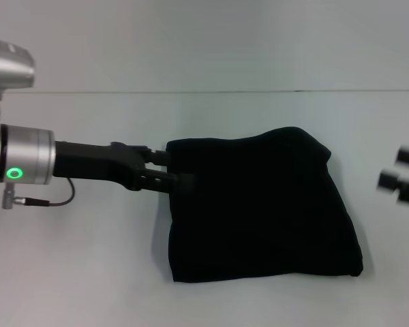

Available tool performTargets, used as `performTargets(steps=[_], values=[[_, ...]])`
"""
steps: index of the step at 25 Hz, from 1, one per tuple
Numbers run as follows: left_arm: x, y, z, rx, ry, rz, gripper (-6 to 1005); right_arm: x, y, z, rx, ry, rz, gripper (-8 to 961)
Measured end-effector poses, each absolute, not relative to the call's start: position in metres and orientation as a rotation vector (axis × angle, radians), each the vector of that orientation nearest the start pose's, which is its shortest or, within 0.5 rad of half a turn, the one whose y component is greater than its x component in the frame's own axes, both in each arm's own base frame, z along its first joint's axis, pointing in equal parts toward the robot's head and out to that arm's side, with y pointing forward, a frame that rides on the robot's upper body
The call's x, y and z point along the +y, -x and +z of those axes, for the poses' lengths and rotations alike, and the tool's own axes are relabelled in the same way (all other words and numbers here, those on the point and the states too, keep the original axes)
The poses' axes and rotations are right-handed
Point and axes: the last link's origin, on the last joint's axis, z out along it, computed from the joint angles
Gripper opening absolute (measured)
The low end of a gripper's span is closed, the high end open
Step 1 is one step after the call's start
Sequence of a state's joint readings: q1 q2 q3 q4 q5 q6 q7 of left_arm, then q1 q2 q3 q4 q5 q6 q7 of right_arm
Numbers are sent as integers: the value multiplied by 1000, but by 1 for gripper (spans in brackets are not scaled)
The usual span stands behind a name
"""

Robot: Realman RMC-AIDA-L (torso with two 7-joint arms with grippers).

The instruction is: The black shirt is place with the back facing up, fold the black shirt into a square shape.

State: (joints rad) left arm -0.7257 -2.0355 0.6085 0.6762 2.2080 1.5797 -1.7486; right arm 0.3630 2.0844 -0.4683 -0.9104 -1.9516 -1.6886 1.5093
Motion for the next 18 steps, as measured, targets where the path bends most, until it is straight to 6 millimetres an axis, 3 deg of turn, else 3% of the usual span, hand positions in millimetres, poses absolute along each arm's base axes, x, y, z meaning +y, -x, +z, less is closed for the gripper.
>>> performTargets(steps=[5,18], values=[[375,216,9,-917,2825,-544,958,303,-302,56,900,2491,737,806],[368,208,-34,-828,2810,-596,952,328,-298,35,821,2542,611,804]])
